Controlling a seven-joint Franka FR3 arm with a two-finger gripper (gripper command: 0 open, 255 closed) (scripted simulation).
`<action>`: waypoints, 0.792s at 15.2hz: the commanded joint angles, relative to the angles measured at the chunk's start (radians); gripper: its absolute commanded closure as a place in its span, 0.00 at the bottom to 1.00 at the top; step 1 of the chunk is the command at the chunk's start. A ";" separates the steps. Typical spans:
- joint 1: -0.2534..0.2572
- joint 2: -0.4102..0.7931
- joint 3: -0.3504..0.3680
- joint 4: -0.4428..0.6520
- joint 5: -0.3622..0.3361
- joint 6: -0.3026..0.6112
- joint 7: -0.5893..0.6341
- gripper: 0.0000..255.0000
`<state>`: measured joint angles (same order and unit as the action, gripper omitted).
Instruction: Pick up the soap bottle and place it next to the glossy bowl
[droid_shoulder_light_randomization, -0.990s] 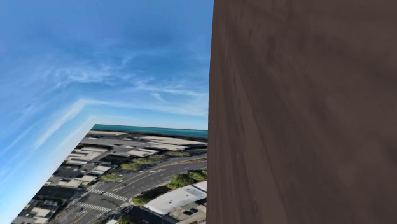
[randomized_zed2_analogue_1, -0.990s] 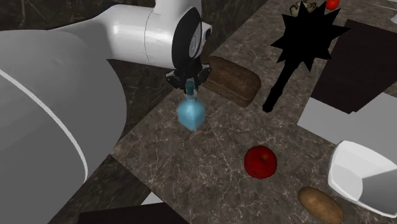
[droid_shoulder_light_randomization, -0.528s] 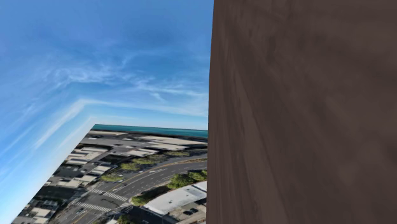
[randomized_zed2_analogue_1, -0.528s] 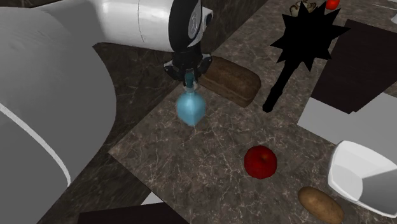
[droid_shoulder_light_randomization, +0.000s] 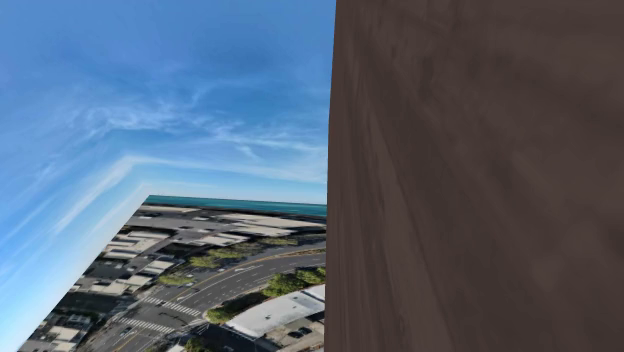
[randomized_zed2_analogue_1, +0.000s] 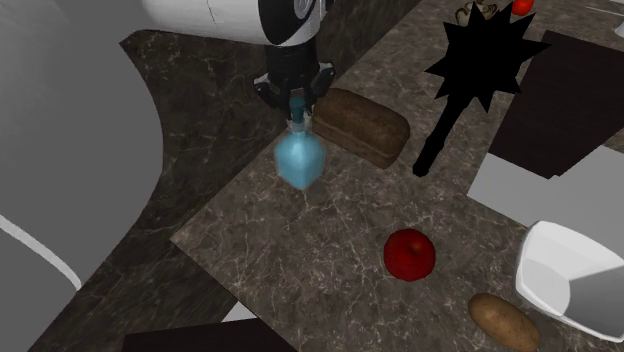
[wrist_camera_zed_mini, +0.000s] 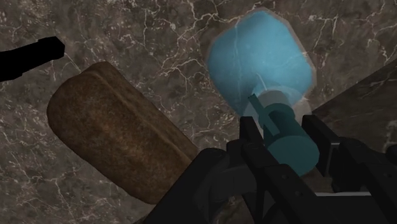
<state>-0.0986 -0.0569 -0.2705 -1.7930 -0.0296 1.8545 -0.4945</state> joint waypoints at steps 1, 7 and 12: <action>0.000 -0.001 0.000 0.028 0.000 -0.029 0.000 1.00; 0.000 0.011 0.000 0.123 0.004 -0.113 -0.004 1.00; -0.001 0.028 -0.002 0.212 0.009 -0.184 -0.008 1.00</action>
<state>-0.0998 -0.0284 -0.2726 -1.5951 -0.0206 1.6842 -0.5033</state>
